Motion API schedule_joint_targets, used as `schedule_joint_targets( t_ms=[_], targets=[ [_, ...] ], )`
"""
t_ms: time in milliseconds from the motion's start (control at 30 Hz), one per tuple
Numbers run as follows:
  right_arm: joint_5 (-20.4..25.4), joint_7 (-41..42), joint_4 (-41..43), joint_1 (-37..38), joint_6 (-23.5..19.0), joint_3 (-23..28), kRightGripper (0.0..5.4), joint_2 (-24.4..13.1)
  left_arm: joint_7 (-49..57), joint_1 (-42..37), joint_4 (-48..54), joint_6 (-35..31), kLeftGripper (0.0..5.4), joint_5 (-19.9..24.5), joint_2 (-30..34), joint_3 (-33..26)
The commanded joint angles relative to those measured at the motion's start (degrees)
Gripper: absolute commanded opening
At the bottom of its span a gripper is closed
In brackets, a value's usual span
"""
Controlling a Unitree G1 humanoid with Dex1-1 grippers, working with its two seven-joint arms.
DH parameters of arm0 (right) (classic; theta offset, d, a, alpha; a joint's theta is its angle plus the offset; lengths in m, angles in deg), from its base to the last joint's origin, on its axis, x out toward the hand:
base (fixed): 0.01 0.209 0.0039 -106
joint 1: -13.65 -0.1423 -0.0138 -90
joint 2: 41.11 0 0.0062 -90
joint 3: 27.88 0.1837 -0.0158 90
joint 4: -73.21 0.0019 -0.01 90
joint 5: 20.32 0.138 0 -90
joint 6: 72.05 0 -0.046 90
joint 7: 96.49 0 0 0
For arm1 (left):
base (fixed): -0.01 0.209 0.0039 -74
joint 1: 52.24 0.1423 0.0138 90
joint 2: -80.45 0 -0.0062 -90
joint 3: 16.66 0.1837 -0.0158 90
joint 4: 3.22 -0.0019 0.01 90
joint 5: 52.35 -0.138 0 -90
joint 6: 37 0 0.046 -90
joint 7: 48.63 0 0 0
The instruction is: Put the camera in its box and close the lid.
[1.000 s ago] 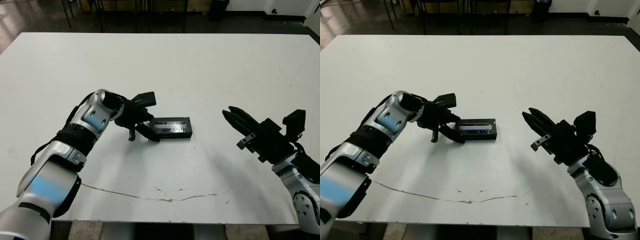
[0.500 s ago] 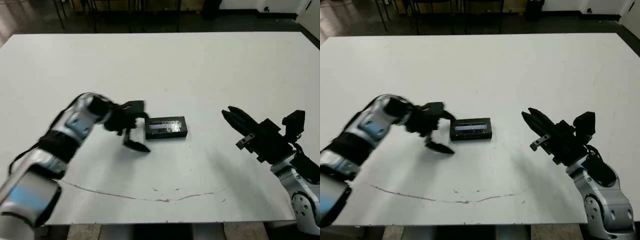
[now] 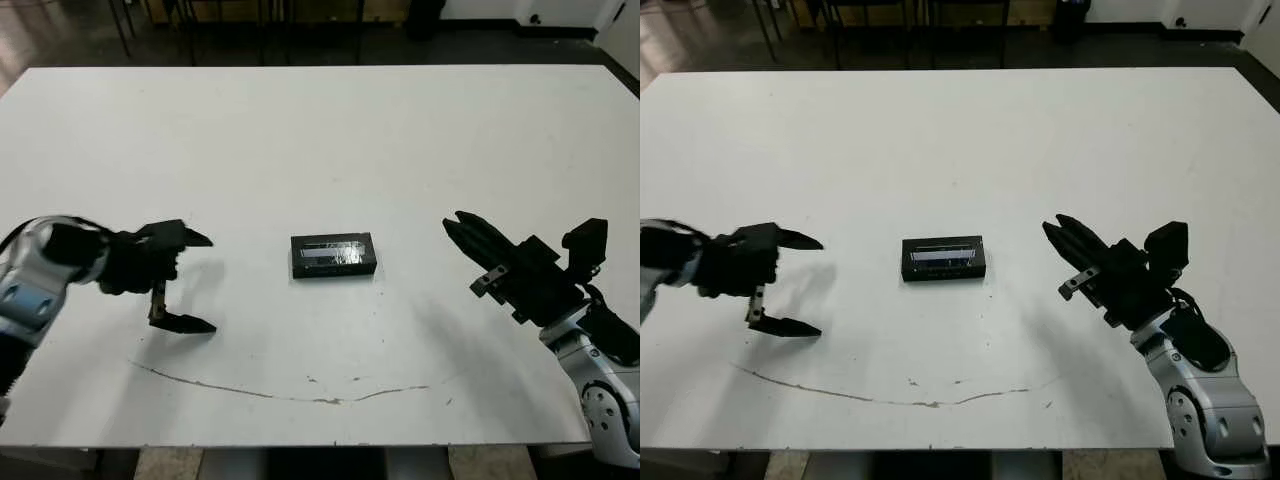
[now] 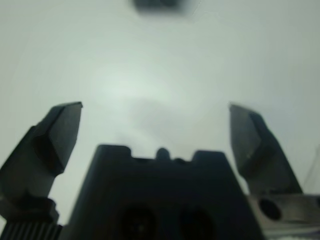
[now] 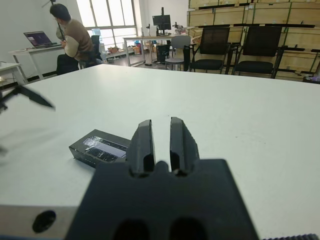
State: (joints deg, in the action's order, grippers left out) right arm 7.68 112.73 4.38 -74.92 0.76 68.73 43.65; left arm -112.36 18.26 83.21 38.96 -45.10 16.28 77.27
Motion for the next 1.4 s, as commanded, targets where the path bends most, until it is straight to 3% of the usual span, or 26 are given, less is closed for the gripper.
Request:
schedule_joint_targets(
  t_ms=[33,167,333,700,1100,1400],
  targets=[
    [-0.53,-0.28,-0.8,0.07,-1.09,-0.17,0.0,-0.28,12.84,4.14,6.79,-4.88,5.01,4.19,-8.21,-6.03],
    [-0.55,-0.29,-0.47,0.02,-1.07,-0.17,0.0,-0.3,24.42,6.83,13.25,-2.18,4.06,4.2,-16.64,-6.28],
    [-0.71,0.05,-1.24,-0.21,-0.1,-0.13,0.0,0.03,35.63,7.03,19.28,-4.7,2.84,1.96,-25.2,-1.55],
    [-0.02,0.31,-1.4,0.02,0.57,0.76,0.0,0.59,45.51,4.73,20.71,-10.41,0.07,-9.0,-31.75,12.01],
    [0.21,-0.17,-1.04,0.11,-0.11,0.9,0.0,0.47,49.2,6.23,16.03,-19.91,0.01,-17.01,-35.52,22.33],
    [0.28,0.29,-1.61,-0.02,0.77,0.61,0.0,1.04,48.92,6.05,9.08,-27.56,0.01,-14.67,-39.45,19.86]
  ],
)
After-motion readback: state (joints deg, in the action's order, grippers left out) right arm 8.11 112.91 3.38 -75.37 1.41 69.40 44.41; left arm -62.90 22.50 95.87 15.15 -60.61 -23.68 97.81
